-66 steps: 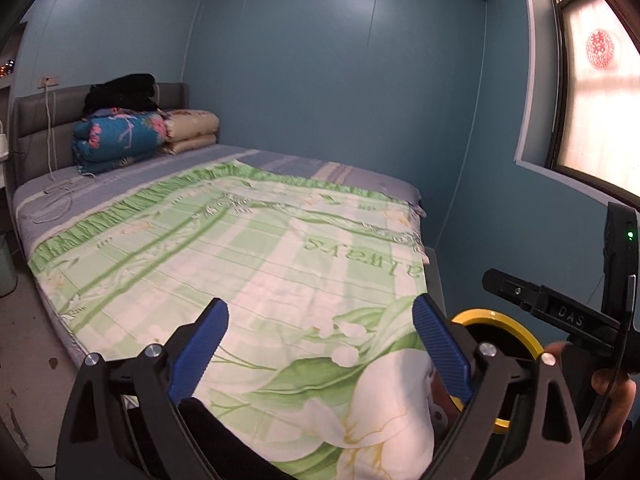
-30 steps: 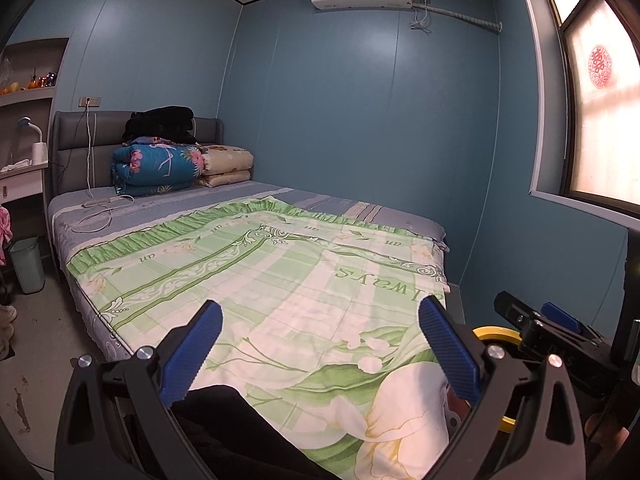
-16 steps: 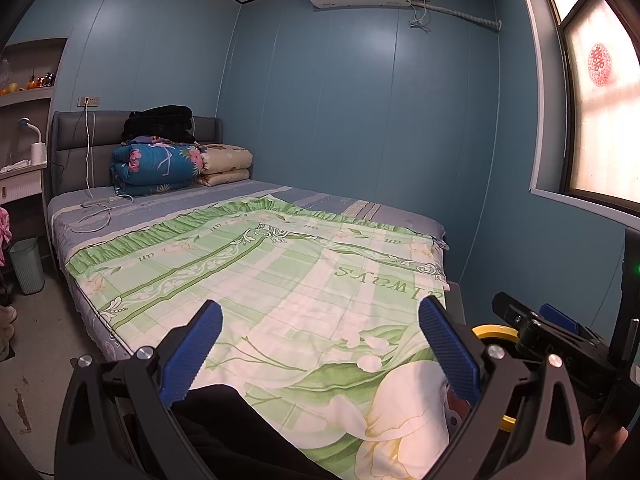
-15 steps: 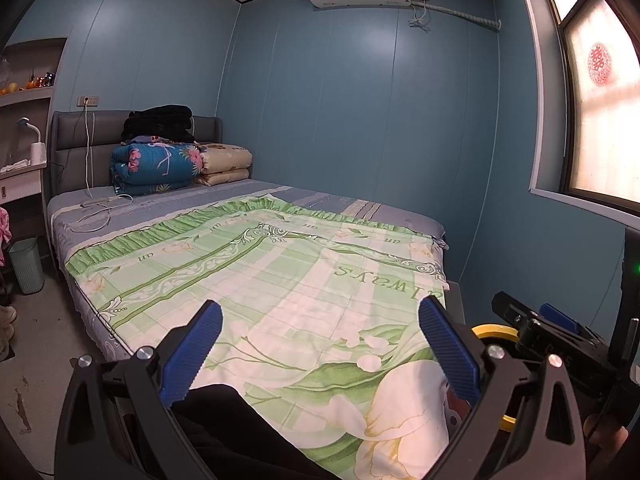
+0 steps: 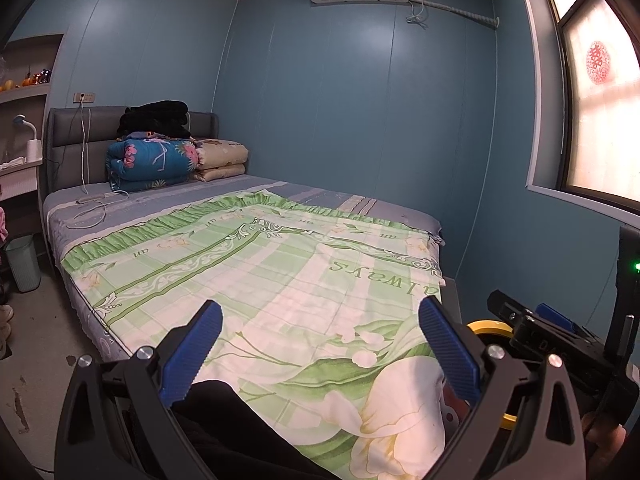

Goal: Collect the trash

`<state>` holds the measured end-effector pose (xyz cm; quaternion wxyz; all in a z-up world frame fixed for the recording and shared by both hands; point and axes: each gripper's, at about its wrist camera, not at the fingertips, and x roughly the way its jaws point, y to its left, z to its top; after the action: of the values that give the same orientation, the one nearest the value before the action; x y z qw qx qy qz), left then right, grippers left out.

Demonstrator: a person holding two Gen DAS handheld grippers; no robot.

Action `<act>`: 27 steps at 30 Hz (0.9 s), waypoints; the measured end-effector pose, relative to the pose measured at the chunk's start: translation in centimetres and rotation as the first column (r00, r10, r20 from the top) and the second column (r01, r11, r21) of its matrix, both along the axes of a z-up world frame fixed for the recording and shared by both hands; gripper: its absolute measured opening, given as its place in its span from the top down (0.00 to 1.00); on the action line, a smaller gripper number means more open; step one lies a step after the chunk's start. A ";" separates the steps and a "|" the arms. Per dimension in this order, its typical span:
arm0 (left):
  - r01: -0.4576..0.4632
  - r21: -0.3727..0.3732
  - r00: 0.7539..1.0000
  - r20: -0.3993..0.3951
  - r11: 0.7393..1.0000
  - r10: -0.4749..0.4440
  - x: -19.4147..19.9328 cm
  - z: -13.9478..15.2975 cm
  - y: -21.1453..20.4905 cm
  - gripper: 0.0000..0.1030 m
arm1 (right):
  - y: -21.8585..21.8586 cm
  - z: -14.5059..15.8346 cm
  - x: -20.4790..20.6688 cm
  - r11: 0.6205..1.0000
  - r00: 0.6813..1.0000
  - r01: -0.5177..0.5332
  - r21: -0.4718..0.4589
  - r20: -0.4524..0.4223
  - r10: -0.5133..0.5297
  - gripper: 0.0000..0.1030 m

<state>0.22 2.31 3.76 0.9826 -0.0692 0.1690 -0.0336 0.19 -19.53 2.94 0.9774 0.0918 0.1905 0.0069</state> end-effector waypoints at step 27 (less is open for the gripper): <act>0.015 -0.011 1.000 -0.026 1.000 -0.015 0.3 -0.6 -0.3 0.08 | -0.4 -0.3 0.4 1.000 1.000 0.012 0.010 -0.026 -0.012 0.08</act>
<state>0.54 1.97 3.19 0.9797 -0.0736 0.1822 -0.0410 0.58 -19.96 2.68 0.9743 0.0980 0.2027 0.0009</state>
